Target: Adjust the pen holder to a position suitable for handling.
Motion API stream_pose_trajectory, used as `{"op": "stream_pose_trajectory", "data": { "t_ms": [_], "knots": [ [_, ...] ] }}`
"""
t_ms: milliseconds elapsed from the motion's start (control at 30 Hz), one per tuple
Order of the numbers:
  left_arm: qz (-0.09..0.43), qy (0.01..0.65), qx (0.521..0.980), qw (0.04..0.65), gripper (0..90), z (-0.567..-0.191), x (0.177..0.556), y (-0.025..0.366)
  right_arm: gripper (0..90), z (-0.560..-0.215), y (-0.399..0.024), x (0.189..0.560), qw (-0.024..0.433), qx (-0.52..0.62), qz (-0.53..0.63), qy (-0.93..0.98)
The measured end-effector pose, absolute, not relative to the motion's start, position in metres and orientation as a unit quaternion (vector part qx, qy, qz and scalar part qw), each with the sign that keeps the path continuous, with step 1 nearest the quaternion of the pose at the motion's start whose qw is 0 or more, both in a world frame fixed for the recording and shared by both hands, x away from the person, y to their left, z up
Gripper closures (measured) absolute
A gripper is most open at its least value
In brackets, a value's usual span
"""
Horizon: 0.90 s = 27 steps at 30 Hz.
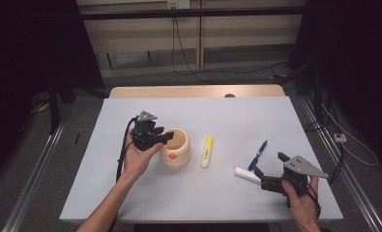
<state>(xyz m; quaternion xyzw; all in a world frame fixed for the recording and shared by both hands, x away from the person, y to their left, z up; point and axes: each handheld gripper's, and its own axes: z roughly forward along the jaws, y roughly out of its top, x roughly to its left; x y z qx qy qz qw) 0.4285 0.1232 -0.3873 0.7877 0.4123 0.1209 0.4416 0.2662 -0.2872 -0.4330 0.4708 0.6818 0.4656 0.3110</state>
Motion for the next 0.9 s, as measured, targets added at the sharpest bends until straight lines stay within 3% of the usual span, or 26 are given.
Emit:
{"op": "stream_pose_trajectory", "data": {
  "t_ms": [500, 900],
  "knots": [
    [0.152, 0.374, 0.776, 0.485, 6.4, -0.373, 0.423, 0.134, 2.5, -0.433, -0.289, 0.264, 0.314, 0.472, 0.463, 0.681],
    [0.169, 0.346, 0.783, 0.488, 5.0, -0.363, 0.399, 0.158, 2.5, -0.433, -0.288, 0.265, 0.318, 0.472, 0.465, 0.678]
  ]
}}
